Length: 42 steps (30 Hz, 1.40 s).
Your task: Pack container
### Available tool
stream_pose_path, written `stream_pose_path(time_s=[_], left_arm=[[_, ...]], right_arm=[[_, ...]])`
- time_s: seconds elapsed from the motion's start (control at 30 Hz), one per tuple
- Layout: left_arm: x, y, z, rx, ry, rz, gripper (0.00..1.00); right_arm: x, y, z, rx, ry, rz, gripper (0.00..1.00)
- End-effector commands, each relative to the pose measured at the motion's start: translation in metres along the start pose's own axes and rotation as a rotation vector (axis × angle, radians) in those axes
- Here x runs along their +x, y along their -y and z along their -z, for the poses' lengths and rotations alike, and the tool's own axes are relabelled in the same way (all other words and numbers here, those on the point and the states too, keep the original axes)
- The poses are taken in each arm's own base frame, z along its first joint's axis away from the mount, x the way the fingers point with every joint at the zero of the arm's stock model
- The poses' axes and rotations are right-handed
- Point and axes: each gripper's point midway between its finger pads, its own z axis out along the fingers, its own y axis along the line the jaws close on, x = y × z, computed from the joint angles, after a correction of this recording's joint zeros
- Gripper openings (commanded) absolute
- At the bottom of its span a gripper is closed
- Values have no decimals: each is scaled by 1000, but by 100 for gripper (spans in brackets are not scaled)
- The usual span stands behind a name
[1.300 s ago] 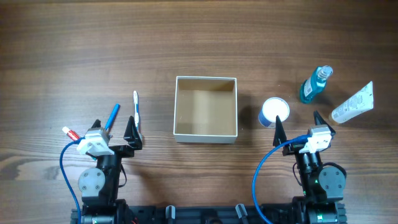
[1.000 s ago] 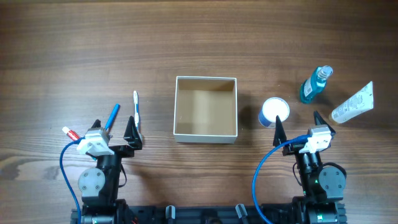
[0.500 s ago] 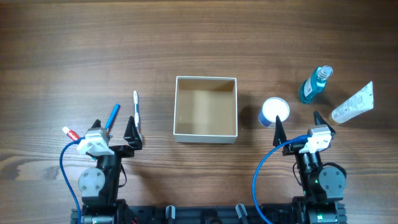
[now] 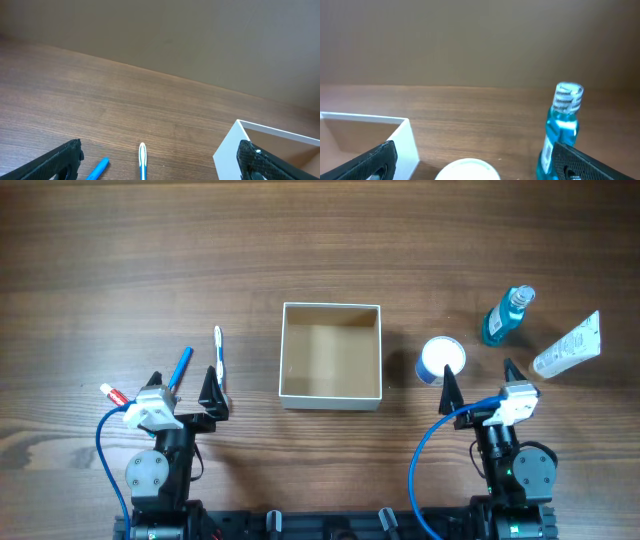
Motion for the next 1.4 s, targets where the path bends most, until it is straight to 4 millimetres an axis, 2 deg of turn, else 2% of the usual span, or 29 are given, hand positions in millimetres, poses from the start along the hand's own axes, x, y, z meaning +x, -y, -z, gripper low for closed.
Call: stream_pose_path(time_s=[0.0, 0.1, 0.17, 0.23, 0.33, 0.4, 0.47, 0.53, 0.67, 0.77, 0.83, 0.97, 1.1, 1.2, 1.23, 1.33, 1.37], left_arm=[[3, 10, 1, 56, -13, 21, 100], [-18, 17, 4, 66, -4, 45, 100], [-44, 24, 7, 55, -35, 42, 100], [-58, 26, 6, 19, -130, 45, 100], [-71, 27, 0, -62, -351, 55, 100], [-76, 28, -8, -110, -510, 61, 100], [-76, 28, -12, -147, -633, 67, 100], [-66, 25, -13, -191, -776, 73, 100], [-41, 18, -13, -237, -921, 78, 100], [-40, 17, -15, -239, -925, 78, 100], [-41, 18, -17, -237, -917, 78, 100], [-42, 18, -19, -233, -907, 77, 100], [-45, 19, -22, -228, -891, 76, 100], [-45, 19, -22, -228, -891, 76, 100], [-45, 19, -22, -229, -891, 77, 100], [-45, 19, -22, -228, -891, 77, 100], [-45, 19, -22, -228, -891, 77, 100]], right_arm=[[0, -14, 0, -81, -19, -107, 100], [-21, -17, -1, -90, -15, -80, 100], [-48, -26, -4, -137, -27, -28, 100], [-68, -30, -12, -160, -116, 0, 100], [-80, -31, -27, -164, -355, -12, 100], [-79, -30, -33, -157, -580, -50, 100], [-72, -30, -31, -157, -793, -65, 100], [-62, -27, -32, -134, -1014, -100, 100], [-58, -35, -54, -186, -1033, -135, 100], [-44, -12, -62, -24, -1074, -147, 100], [-26, 0, -66, 49, -1136, -135, 100], [17, 1, -71, 55, -1283, -144, 100], [57, -14, -62, 13, -1394, -109, 100], [68, -26, -60, -4, -1400, -68, 100], [72, -21, -60, 50, -1397, -51, 100], [80, 11, -61, 313, -1349, -44, 100], [81, 15, -62, 346, -1335, -45, 100]])
